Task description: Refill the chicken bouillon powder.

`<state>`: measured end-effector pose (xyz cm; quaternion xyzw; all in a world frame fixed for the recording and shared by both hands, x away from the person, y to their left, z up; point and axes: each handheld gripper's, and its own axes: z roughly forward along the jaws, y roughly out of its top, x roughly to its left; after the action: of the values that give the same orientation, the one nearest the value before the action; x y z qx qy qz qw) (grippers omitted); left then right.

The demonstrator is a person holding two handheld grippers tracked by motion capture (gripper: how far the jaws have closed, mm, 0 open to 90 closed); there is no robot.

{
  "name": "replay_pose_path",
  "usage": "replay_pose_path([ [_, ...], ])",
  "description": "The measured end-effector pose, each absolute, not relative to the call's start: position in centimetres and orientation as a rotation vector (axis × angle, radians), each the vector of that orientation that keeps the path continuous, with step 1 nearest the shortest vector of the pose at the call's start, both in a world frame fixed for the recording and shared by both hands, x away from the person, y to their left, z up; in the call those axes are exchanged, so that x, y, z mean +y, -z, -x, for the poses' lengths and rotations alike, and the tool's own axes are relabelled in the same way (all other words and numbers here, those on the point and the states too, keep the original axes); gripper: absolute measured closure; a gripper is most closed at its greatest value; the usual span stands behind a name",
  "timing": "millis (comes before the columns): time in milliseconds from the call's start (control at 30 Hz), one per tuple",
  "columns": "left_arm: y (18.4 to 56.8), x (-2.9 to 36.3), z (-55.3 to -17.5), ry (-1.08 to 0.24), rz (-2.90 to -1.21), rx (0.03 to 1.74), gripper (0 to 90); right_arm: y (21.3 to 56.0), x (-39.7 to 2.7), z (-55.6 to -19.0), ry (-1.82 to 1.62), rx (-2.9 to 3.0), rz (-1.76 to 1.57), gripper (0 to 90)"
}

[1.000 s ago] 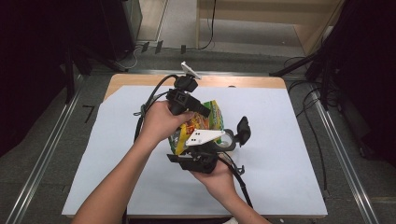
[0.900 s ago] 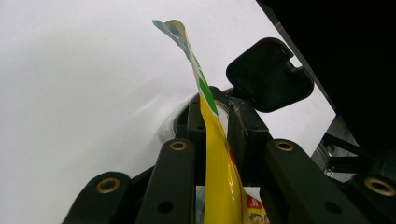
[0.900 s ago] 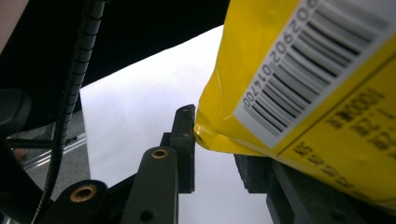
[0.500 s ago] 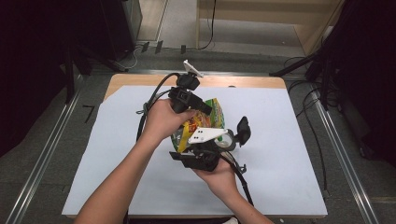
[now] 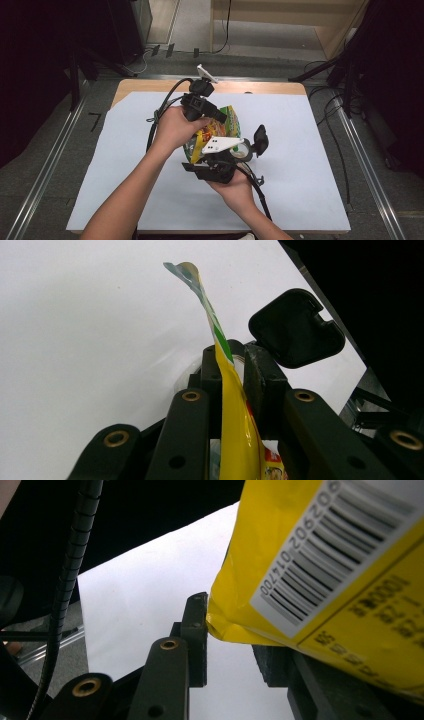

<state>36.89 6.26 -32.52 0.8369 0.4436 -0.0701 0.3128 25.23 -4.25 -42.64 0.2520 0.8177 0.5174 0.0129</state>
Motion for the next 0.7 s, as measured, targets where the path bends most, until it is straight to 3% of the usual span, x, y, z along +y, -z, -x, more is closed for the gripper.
replay_pose_path([
  [700,32.53,6.13,-36.85,0.18,-2.219,1.165,79.8,42.67,-4.27,-25.21,-1.611,2.548,-0.791,71.1],
])
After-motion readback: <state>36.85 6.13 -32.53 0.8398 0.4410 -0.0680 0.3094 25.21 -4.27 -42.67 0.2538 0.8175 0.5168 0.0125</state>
